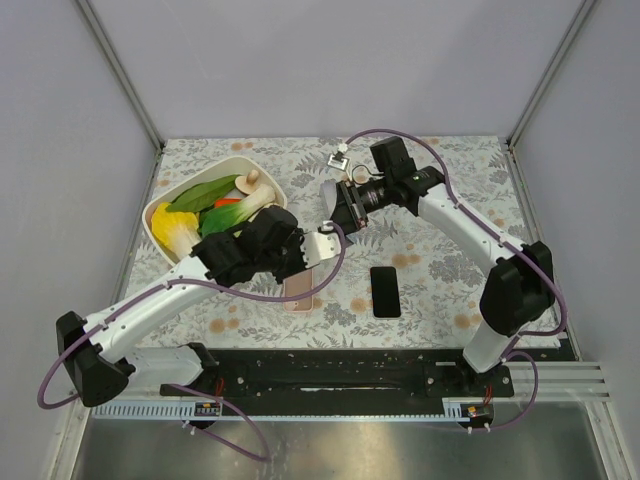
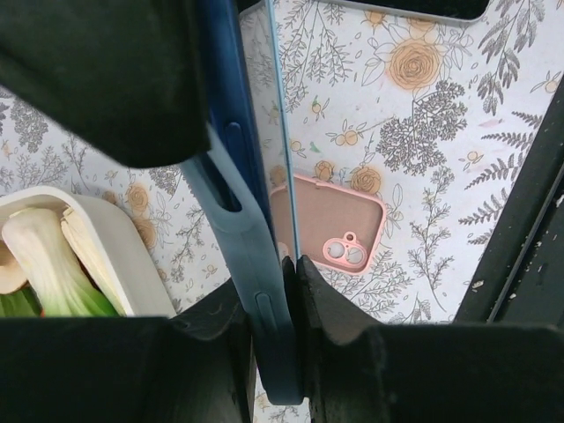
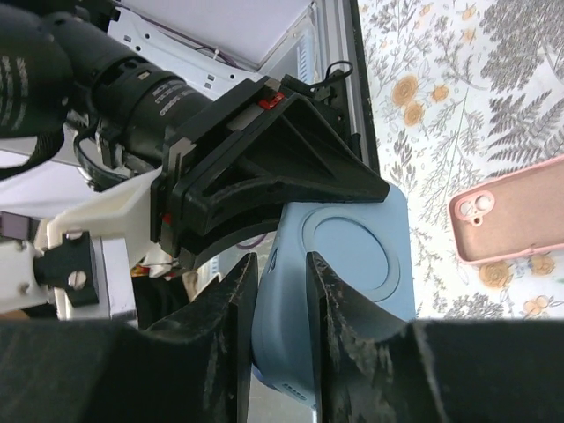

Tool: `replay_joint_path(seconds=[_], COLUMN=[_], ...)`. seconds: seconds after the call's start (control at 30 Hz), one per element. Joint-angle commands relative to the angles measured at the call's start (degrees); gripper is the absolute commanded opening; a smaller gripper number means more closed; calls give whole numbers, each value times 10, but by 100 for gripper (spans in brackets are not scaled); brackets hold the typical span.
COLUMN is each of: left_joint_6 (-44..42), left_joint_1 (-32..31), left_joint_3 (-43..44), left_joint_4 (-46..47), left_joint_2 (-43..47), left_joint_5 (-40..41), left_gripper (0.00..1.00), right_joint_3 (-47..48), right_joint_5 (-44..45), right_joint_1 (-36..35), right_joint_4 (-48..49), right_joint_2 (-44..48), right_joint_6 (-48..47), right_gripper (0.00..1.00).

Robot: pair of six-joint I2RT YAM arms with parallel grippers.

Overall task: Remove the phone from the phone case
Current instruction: Remove the phone case from the phone.

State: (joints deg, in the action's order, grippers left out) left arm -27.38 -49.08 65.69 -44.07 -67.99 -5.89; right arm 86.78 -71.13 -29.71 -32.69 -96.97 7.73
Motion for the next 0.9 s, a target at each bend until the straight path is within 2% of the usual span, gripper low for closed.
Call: replay_joint_path(seconds=[0.0,0.27,0.7,0.73,0.87], left_joint_6=[-79,-79,-56,-52,-41], left_joint_1=[-52,-54,-45,-41,-6], left_joint_3=[10,6,30,29,22], left_joint_4=[86,89,66,65,66], left_joint_2=[33,36,45,46,51], left_joint_5=[-35,-31,-107,-116,-159], left_gripper=[0,0,0,0,0], right_joint_3=[12,13,27,28,29], right_joint_5=[97,99,118,118,141], right_joint_1=[11,13,23,26,47], right_joint_4=[35,36,8,8,4], right_joint_2=[-34,-41,-51,-47,-18], right_joint_6=[60,62,12,11,-2], right_gripper=[0,0,0,3,29])
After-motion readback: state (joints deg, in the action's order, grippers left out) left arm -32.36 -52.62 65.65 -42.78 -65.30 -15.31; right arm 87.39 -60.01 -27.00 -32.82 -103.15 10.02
